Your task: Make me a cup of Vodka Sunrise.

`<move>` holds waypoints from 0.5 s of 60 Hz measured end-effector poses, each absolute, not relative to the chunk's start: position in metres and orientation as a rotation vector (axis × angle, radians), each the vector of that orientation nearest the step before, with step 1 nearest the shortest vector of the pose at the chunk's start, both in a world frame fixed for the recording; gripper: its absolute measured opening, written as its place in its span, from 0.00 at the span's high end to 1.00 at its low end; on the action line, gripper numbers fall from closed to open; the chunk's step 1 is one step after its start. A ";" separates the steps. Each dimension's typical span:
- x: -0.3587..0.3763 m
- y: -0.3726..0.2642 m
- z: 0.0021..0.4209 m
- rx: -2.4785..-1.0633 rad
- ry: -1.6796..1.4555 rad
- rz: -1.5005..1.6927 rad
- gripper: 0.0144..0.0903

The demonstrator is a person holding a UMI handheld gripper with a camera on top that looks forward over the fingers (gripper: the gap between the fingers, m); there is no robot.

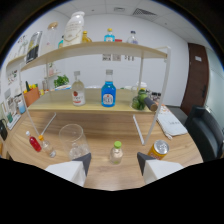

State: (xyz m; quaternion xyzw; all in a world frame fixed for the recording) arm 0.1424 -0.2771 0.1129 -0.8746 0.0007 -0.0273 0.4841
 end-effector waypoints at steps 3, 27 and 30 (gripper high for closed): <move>0.137 -0.288 0.125 -2.123 -0.009 -0.085 0.06; 0.068 -0.337 0.156 -2.150 0.030 -0.053 0.06; 0.063 -0.338 0.157 -2.151 0.034 -0.048 0.06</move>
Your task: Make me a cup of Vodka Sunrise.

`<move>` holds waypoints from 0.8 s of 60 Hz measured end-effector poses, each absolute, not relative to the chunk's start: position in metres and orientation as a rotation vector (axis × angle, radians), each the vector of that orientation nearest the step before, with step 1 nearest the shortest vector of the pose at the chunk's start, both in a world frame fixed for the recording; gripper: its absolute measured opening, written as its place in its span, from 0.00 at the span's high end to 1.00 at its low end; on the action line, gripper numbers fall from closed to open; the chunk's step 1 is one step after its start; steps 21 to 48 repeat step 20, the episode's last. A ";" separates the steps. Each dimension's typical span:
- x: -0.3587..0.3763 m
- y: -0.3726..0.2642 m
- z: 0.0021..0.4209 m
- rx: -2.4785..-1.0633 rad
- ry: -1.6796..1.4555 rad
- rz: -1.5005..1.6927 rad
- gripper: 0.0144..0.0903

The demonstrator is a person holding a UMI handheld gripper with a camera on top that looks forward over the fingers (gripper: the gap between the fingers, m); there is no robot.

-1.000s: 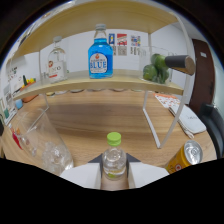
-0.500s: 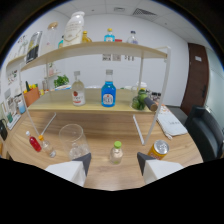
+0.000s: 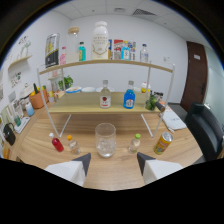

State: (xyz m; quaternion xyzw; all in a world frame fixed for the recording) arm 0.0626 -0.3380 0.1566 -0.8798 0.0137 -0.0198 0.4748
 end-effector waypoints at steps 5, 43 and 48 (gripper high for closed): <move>0.055 -0.339 0.157 -2.156 0.039 -0.041 0.05; 0.046 -0.336 0.160 -2.145 0.025 -0.059 0.05; 0.046 -0.336 0.160 -2.145 0.025 -0.059 0.05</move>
